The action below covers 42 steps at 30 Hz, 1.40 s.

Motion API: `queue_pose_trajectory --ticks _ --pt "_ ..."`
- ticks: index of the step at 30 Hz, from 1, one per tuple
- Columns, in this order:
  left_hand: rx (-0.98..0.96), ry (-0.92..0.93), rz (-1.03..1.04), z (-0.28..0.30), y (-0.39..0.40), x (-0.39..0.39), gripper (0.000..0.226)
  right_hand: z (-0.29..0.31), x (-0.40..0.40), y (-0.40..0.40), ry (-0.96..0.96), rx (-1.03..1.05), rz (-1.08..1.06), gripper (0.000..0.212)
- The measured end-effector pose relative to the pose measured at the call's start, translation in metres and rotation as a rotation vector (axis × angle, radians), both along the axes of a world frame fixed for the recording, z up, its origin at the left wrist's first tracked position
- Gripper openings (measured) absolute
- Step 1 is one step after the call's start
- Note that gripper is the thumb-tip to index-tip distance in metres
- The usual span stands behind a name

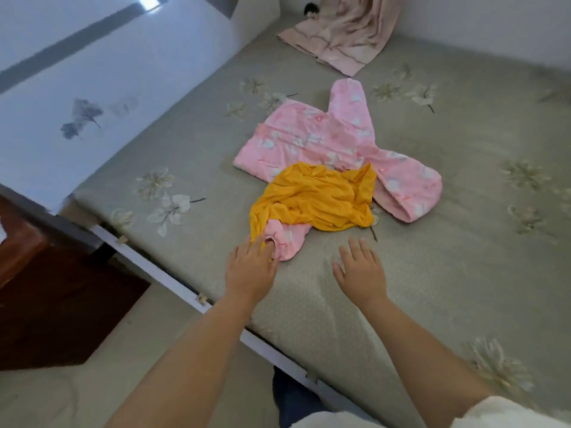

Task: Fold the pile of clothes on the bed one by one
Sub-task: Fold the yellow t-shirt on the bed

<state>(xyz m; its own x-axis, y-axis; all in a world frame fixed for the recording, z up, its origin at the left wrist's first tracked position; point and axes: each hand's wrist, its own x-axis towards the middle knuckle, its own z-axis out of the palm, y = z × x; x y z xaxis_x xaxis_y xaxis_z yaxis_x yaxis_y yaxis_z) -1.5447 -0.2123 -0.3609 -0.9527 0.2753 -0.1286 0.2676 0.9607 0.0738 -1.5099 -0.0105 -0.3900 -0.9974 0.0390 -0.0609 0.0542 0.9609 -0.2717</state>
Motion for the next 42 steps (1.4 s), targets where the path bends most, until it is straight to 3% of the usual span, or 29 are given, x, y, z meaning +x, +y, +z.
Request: queue_pose_trajectory --ticks 2,5,14,18,21,23,28,31,34,37,39,42 --pt "-0.014 -0.038 -0.040 -0.017 -0.010 -0.036 0.043 -0.023 -0.028 -0.006 -0.101 0.029 -0.063 0.047" --pt "-0.037 -0.146 -0.050 -0.051 -0.025 -0.080 0.048 -0.044 -0.065 -0.019 -0.081 -0.006 -0.097 0.045" --pt "0.258 -0.241 -0.087 -0.164 -0.029 -0.194 0.050 -0.123 -0.167 -0.033 -0.090 -0.002 -0.304 0.050" --pt "0.331 -0.330 -0.165 -0.198 -0.031 -0.215 0.055 -0.149 -0.188 -0.037 -0.225 0.028 -0.343 0.032" --pt "0.488 -0.333 -0.155 -0.204 -0.040 -0.231 0.044 -0.152 -0.192 -0.044 -0.090 -0.045 -0.365 0.012" --pt "0.583 -0.330 -0.150 -0.202 -0.050 -0.241 0.030 -0.142 -0.186 -0.053 0.016 -0.153 -0.369 0.011" --pt "0.755 -0.405 -0.242 -0.171 -0.079 -0.231 0.025 -0.107 -0.149 -0.080 -0.145 -0.290 -0.437 0.023" --pt "0.571 -0.548 -0.423 -0.162 -0.106 -0.223 0.024 -0.106 -0.122 -0.101 -0.416 -0.279 -0.340 0.024" --pt "0.161 -0.764 -0.512 -0.159 -0.134 -0.223 0.030 -0.108 -0.094 -0.125 -0.797 -0.198 -0.207 0.026" --pt "-0.043 -0.948 -0.711 -0.153 -0.144 -0.220 0.028 -0.108 -0.074 -0.138 -0.934 -0.313 -0.149 0.027" --pt "-0.014 -0.954 -0.695 -0.149 -0.138 -0.219 0.035 -0.107 -0.073 -0.136 -0.856 -0.432 -0.271 0.028" --pt "0.300 -0.615 -0.453 -0.150 -0.110 -0.228 0.040 -0.117 -0.092 -0.120 -0.397 -0.331 -0.531 0.031"
